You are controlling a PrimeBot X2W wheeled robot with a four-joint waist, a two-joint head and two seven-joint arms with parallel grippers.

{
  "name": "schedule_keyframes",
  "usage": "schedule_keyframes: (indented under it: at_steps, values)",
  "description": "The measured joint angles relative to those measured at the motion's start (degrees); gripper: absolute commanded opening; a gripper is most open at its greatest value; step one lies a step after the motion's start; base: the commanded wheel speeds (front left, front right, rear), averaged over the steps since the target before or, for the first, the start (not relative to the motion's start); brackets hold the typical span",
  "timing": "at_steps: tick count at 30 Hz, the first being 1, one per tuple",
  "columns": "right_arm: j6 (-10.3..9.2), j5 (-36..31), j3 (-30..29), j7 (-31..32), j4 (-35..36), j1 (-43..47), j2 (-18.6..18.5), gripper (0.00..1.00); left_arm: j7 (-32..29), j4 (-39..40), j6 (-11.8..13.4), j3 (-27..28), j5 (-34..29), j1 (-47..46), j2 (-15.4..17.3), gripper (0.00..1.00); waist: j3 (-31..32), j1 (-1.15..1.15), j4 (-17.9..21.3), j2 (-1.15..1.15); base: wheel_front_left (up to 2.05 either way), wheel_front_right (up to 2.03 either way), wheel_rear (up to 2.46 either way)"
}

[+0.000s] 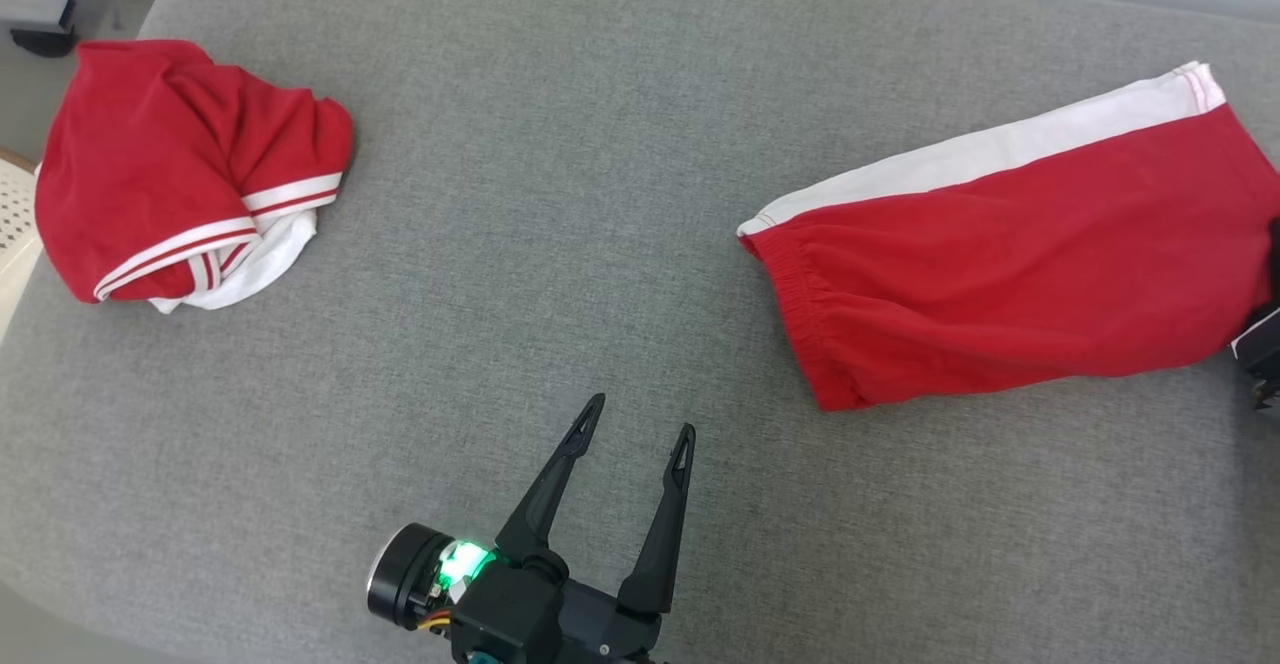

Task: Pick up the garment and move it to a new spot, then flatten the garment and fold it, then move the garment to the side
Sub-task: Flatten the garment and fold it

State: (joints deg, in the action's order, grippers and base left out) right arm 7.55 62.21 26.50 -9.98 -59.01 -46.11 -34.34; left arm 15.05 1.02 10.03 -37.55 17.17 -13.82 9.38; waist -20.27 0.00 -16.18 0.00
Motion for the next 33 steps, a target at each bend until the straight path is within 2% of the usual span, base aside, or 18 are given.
schedule_keyframes:
  at_steps: [7,14,21,33]
  values:
    - [0.0,3.8,-0.7,-2.8,1.0,2.6,0.7,0.0,0.0,-0.5,0.0,0.2,-0.4,0.6,-0.2,1.0,1.5,0.0,1.7,0.01,0.0,0.0,0.0]
    - [0.0,6.8,-1.8,-4.7,6.7,8.6,0.2,0.0,0.0,-0.7,0.1,1.0,-0.4,1.5,-0.4,1.0,3.7,0.0,4.0,0.0,0.0,0.0,0.0]
    - [0.0,6.6,-5.2,-5.0,11.2,15.1,-0.5,0.0,0.0,-0.5,0.1,1.9,-0.4,2.4,-0.7,1.0,5.5,0.0,7.2,0.0,0.0,0.0,0.0]
    - [0.0,3.3,-10.6,-5.0,10.7,19.6,-0.1,0.0,0.0,-1.0,-0.6,2.1,-0.5,3.0,-0.8,1.0,7.8,0.0,10.8,0.0,0.0,0.0,0.0]
